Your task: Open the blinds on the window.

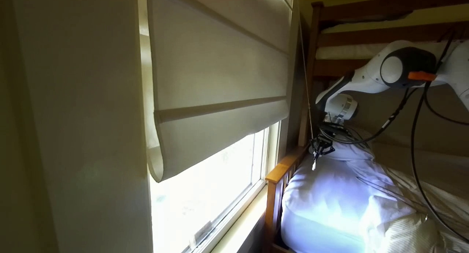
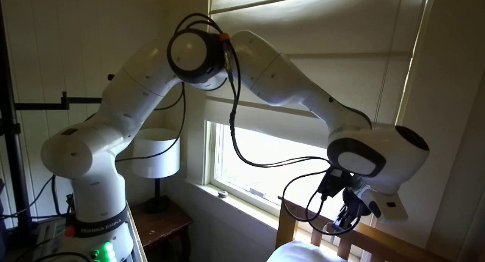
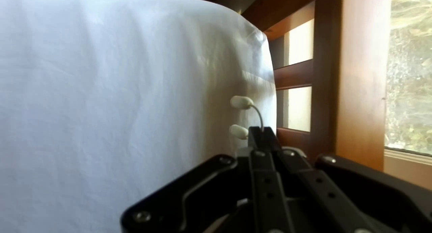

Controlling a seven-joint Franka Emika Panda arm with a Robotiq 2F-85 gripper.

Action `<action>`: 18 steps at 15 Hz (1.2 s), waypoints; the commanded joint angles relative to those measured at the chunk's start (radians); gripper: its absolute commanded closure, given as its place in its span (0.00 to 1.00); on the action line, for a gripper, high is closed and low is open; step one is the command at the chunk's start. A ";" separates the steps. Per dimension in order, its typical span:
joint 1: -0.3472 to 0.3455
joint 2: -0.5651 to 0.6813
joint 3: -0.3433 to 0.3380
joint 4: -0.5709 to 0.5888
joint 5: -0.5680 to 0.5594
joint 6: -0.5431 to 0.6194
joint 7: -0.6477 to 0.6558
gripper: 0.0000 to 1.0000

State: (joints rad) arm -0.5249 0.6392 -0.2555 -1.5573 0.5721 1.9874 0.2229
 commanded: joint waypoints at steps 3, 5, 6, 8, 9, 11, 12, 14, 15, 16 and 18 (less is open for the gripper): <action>-0.063 0.236 0.006 0.149 0.015 -0.098 0.115 1.00; -0.085 0.286 0.008 0.182 0.020 -0.128 0.148 1.00; -0.100 0.312 0.012 0.204 0.026 -0.148 0.161 1.00; -0.133 0.364 0.023 0.256 0.048 -0.182 0.196 1.00; -0.141 0.359 0.028 0.264 0.060 -0.189 0.201 1.00; -0.152 0.350 0.035 0.274 0.073 -0.200 0.202 1.00; -0.156 0.345 0.036 0.284 0.069 -0.213 0.198 1.00; -0.151 0.330 0.032 0.278 0.054 -0.214 0.195 0.74; -0.150 0.323 0.032 0.271 0.051 -0.215 0.190 0.71; -0.150 0.318 0.033 0.262 0.049 -0.215 0.184 0.66; -0.150 0.308 0.032 0.243 0.051 -0.207 0.175 0.52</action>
State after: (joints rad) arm -0.6676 0.9460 -0.2258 -1.3112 0.6315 1.7910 0.3970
